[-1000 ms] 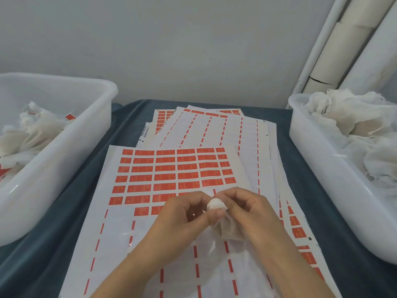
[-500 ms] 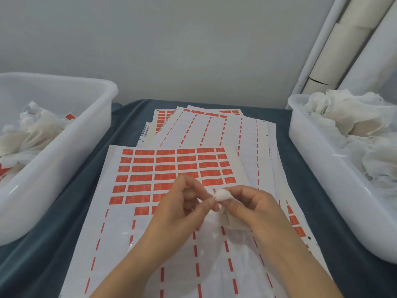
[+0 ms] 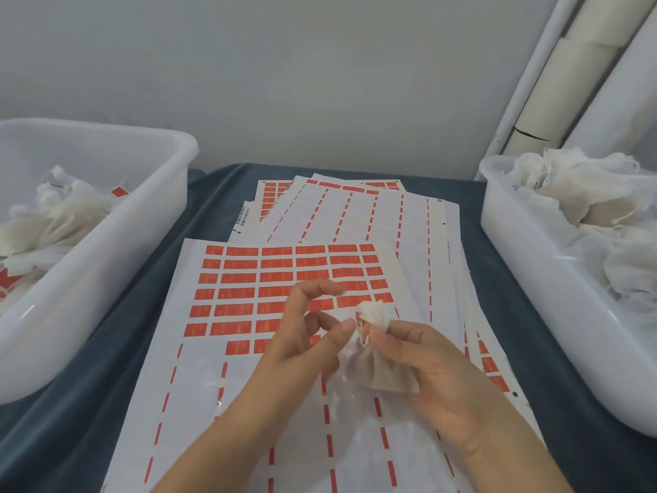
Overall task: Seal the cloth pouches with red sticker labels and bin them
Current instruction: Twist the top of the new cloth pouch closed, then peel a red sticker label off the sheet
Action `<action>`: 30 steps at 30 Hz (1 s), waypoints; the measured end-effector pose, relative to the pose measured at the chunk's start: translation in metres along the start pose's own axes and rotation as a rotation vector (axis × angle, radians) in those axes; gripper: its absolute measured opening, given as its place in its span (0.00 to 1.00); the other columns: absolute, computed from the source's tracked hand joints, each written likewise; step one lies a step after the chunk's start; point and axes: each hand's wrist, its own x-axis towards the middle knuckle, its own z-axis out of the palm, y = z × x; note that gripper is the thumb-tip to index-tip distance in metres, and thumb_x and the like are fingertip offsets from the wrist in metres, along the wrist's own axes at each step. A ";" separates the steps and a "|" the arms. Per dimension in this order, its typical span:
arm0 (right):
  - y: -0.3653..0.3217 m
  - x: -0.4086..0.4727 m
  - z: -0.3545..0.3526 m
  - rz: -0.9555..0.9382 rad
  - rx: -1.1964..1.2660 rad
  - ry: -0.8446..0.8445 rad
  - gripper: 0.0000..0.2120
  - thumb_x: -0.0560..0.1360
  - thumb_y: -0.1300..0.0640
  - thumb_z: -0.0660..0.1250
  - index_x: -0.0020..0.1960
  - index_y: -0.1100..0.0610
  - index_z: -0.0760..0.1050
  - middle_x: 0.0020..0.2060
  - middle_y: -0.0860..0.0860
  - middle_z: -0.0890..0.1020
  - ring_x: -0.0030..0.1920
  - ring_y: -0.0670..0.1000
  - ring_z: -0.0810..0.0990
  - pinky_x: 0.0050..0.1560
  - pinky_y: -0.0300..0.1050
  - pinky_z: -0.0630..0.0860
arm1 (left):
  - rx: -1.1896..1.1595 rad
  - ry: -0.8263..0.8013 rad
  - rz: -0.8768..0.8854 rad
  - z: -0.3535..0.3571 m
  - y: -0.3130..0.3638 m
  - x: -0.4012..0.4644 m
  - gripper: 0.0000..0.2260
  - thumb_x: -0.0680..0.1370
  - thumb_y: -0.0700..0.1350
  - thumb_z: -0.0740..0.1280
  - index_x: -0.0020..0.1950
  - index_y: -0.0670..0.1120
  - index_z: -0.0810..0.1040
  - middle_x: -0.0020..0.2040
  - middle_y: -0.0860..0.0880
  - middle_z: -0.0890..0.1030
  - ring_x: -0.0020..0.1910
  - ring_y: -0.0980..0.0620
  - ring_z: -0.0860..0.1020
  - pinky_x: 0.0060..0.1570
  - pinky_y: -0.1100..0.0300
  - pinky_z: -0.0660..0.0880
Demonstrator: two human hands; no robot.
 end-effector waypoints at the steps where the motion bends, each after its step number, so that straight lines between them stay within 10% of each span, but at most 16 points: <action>1: 0.000 0.001 0.001 -0.017 -0.072 0.037 0.17 0.62 0.47 0.71 0.48 0.53 0.83 0.50 0.50 0.83 0.56 0.54 0.79 0.59 0.51 0.76 | 0.023 0.043 0.014 0.000 0.000 0.000 0.13 0.68 0.60 0.68 0.50 0.66 0.69 0.41 0.59 0.78 0.34 0.60 0.76 0.35 0.68 0.74; 5: 0.001 0.004 0.001 -0.108 -0.166 0.164 0.15 0.61 0.46 0.70 0.43 0.52 0.84 0.43 0.47 0.84 0.52 0.51 0.79 0.55 0.49 0.76 | 0.384 0.125 0.271 0.007 -0.001 -0.001 0.11 0.66 0.61 0.68 0.45 0.66 0.71 0.45 0.65 0.74 0.42 0.62 0.75 0.35 0.72 0.73; 14: 0.004 0.006 0.000 -0.161 -0.153 0.166 0.13 0.63 0.47 0.69 0.44 0.51 0.83 0.43 0.47 0.84 0.45 0.44 0.82 0.39 0.36 0.77 | 0.293 0.148 0.032 0.009 0.000 0.000 0.07 0.64 0.57 0.66 0.36 0.55 0.78 0.30 0.60 0.78 0.28 0.62 0.75 0.29 0.74 0.70; 21: 0.006 0.005 0.003 -0.144 -0.117 0.091 0.17 0.60 0.43 0.69 0.47 0.47 0.81 0.40 0.45 0.82 0.45 0.45 0.79 0.48 0.41 0.74 | -1.029 -0.206 -0.558 -0.016 0.005 0.003 0.05 0.66 0.37 0.73 0.37 0.40 0.79 0.34 0.46 0.73 0.26 0.54 0.69 0.22 0.65 0.68; 30: 0.008 0.010 0.009 -0.149 -0.266 -0.048 0.16 0.67 0.43 0.67 0.53 0.30 0.71 0.42 0.46 0.82 0.44 0.39 0.80 0.40 0.31 0.75 | -1.077 0.024 -0.220 -0.028 0.012 0.002 0.08 0.62 0.40 0.77 0.38 0.43 0.81 0.35 0.48 0.75 0.29 0.55 0.72 0.28 0.65 0.72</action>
